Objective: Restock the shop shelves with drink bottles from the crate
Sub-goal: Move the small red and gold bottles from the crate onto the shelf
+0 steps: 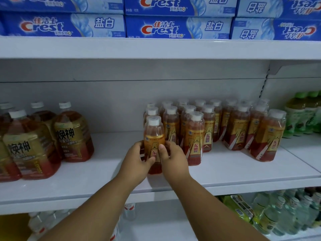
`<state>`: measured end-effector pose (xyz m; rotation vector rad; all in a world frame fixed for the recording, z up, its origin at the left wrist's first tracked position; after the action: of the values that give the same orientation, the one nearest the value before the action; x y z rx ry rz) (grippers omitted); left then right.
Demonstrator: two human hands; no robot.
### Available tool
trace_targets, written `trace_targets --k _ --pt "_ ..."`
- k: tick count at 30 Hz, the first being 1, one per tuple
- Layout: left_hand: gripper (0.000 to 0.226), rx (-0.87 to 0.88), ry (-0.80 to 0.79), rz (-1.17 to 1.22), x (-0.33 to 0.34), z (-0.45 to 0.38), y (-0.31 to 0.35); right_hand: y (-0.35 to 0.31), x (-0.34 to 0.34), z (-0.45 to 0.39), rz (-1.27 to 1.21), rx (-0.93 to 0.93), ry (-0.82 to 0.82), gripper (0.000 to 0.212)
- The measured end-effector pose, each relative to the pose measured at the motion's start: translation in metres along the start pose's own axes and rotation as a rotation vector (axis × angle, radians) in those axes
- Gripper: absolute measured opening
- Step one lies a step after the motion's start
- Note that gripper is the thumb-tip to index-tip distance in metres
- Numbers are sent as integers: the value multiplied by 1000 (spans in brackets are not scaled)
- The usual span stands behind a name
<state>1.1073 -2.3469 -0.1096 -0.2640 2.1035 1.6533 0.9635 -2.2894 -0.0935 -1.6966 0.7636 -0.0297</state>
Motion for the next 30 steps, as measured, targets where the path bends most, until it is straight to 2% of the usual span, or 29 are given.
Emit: trace_targets --k 6,13,18,30 --pt "52 45 56 -114 1 -4 9 1 -2 -5 40 15 10 39" --pt "55 36 106 -117 0 -4 11 1 0 -9 98 9 13 40" --pt "41 10 133 -113 -1 -4 5 0 4 -12 158 12 -25 45" --pt "41 5 112 -66 -2 -10 3 1 3 -18 112 53 -69 47"
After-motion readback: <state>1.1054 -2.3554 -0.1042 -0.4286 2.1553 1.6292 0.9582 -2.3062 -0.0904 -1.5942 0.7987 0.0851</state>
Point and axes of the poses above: each hand's wrist, its own z-axis away from the middle knuckle, its own x-axis out of the palm, y = z × x, the point moved 8 cm from there along -z, towards the middle knuckle, and after that the axes turned 4 degrees about -z, right-handed, at the moved point
